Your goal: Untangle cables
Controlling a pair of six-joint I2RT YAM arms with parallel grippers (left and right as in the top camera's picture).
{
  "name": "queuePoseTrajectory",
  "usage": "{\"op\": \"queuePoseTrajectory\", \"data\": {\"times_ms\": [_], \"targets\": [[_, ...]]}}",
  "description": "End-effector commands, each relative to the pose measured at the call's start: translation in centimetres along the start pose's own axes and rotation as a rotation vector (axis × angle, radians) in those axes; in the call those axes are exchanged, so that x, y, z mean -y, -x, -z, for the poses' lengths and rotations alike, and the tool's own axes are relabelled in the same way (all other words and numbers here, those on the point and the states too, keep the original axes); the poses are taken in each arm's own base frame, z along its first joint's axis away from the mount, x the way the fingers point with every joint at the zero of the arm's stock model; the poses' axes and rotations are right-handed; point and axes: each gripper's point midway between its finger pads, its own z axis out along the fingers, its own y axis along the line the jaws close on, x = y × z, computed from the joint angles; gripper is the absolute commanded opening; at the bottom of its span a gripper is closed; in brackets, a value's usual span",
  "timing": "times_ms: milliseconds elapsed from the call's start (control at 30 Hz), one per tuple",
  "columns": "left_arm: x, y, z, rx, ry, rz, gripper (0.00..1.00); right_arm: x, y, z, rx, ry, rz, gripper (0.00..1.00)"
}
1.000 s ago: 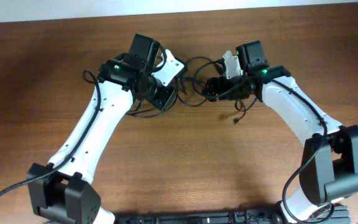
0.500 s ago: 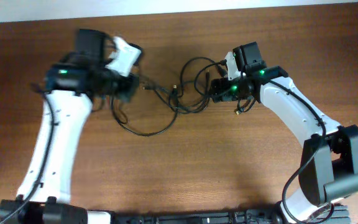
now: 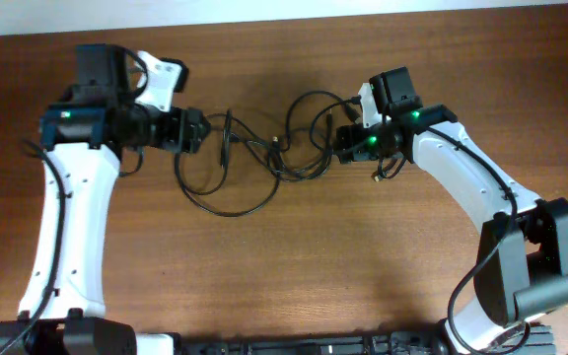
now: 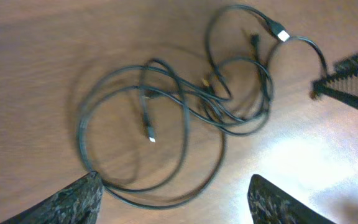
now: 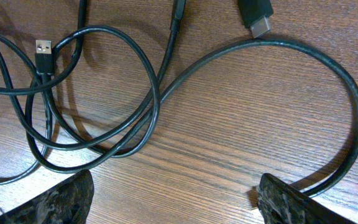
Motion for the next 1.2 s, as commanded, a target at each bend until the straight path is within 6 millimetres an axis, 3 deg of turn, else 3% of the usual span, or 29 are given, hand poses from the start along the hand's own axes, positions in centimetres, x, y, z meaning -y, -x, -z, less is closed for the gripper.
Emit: {"op": "queuePoseTrajectory", "data": {"times_ms": [0,233,467,533,800,967,1167], "targets": [[2.6,-1.0,-2.2,-0.088,-0.074,-0.014,0.72,-0.2,0.1,-0.1,-0.001,0.0,0.016,0.84],[5.1,-3.8,-7.5,-0.271,-0.137,-0.04,0.64,-0.1,-0.1,-0.1,-0.011,-0.002,0.014,0.84],[7.5,-6.1,-11.5,-0.398,-0.182,-0.074,0.63,0.1,-0.2,-0.1,-0.013,-0.015,0.012,0.82],[8.2,-6.8,-13.0,-0.434,-0.188,-0.067,0.63,1.6,-0.3,0.1,-0.015,-0.072,-0.007,0.77],[10.2,-8.9,-18.6,-0.538,-0.128,0.256,0.68,9.9,-1.7,2.3,-0.061,-0.101,-0.357,0.78],[11.2,-8.2,-20.6,-0.514,-0.073,0.497,0.7,12.4,-2.6,3.2,-0.079,-0.098,-0.436,0.81],[12.4,-8.4,-22.0,-0.51,-0.024,0.643,0.67,12.6,-2.8,3.3,-0.085,-0.097,-0.419,0.81]]}}
